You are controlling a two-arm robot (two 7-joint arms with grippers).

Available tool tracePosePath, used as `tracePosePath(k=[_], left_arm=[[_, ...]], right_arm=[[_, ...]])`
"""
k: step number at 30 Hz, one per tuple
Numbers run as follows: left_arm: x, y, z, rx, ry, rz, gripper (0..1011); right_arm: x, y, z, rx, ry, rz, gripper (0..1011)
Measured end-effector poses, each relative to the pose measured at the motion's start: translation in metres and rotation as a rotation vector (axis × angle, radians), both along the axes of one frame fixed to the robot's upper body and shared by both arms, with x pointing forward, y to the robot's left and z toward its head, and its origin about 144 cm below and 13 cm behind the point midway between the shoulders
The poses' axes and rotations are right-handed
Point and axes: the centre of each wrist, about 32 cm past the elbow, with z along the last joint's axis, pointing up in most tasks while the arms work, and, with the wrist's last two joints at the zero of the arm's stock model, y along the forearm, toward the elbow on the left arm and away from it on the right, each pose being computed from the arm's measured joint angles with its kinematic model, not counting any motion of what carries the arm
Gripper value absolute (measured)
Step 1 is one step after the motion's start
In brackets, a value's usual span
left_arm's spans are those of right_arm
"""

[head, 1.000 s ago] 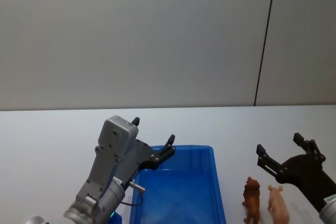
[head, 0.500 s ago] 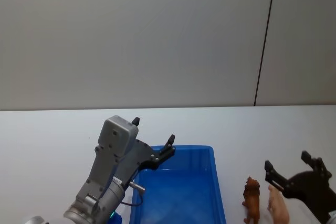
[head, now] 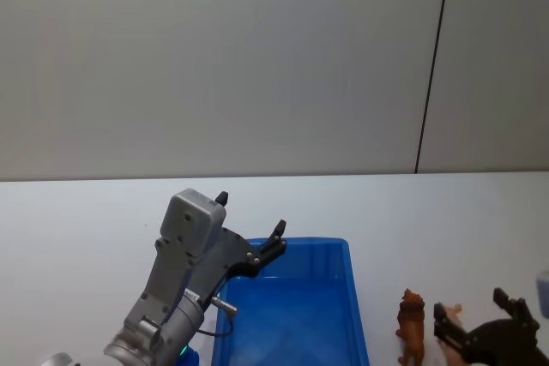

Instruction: Pick up the two dolls from the table and place them into the box.

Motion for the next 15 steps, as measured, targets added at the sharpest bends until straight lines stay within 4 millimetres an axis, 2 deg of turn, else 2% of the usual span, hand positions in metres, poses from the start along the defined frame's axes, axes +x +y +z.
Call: tracePosePath(k=[15], left_arm=[[0.000, 0.000, 0.000, 0.000, 0.000, 0.000, 1001]], right_arm=[[-0.008, 0.011, -0.012, -0.048, 0.050, -0.029, 1001]])
